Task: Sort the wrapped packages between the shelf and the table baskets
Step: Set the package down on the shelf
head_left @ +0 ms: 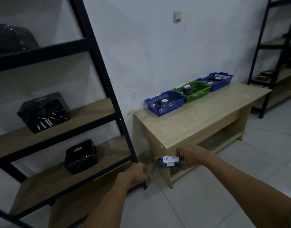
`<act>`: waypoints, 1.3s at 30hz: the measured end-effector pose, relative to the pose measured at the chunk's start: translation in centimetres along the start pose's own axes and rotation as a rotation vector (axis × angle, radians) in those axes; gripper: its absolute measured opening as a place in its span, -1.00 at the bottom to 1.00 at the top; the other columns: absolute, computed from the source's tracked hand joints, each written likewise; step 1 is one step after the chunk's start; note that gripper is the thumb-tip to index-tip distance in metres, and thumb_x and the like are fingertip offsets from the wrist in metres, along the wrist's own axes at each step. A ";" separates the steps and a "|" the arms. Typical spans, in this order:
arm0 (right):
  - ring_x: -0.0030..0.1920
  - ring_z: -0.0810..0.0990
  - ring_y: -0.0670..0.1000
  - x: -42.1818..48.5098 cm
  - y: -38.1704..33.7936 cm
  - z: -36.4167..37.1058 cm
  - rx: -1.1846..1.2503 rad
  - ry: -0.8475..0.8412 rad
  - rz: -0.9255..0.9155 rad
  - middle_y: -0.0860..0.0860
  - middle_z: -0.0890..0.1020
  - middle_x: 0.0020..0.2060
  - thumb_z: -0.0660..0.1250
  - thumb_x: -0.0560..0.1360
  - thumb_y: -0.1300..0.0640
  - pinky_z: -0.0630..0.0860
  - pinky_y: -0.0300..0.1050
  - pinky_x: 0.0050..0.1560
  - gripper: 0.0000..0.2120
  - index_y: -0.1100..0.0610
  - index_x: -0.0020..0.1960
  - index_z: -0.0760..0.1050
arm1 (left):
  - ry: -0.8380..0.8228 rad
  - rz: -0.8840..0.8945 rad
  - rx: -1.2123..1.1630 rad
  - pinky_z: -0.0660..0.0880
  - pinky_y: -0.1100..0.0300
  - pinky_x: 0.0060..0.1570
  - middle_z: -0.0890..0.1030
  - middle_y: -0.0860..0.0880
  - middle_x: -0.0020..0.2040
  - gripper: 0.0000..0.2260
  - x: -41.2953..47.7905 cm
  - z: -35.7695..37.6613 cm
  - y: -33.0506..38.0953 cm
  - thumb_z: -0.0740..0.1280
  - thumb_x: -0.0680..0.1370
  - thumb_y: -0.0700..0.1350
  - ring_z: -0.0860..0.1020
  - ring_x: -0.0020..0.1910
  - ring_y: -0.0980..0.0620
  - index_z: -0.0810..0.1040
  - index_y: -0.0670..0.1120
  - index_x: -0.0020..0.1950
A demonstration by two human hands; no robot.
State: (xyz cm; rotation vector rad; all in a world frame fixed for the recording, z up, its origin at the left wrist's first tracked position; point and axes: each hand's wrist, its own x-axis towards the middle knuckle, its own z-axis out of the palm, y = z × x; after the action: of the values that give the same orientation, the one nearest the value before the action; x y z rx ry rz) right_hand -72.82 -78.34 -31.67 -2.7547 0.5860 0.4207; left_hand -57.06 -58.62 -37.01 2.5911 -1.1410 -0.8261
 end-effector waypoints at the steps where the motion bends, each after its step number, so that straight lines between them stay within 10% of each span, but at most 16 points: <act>1: -0.04 0.61 0.02 -0.1 0.7 -0.1 -0.004 0.001 0.014 0.03 0.62 0.08 0.49 0.34 0.08 0.57 -0.11 -0.02 -0.53 0.02 0.21 0.45 | 0.003 0.023 -0.011 0.51 0.08 0.02 0.62 -0.09 0.03 -0.71 0.5 0.1 0.3 0.37 0.48 0.05 0.58 -0.02 -0.01 0.57 -0.13 0.06; 39: -0.27 0.57 -0.06 15.0 46.0 -14.0 0.163 -0.017 0.186 -0.01 0.55 -0.12 0.47 0.36 0.15 0.48 -0.24 -0.28 -0.54 0.06 0.23 0.45 | -0.121 0.111 -0.139 0.45 0.21 0.05 0.54 0.01 0.13 -0.65 35.5 2.6 32.4 0.34 0.53 0.13 0.52 0.05 0.08 0.51 -0.02 0.24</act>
State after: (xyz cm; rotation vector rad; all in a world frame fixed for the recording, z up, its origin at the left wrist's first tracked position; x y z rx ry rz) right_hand -76.52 -128.48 -34.08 -2.5496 0.8372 0.4175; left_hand -59.14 -106.52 -41.50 2.3716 -1.2015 -1.0100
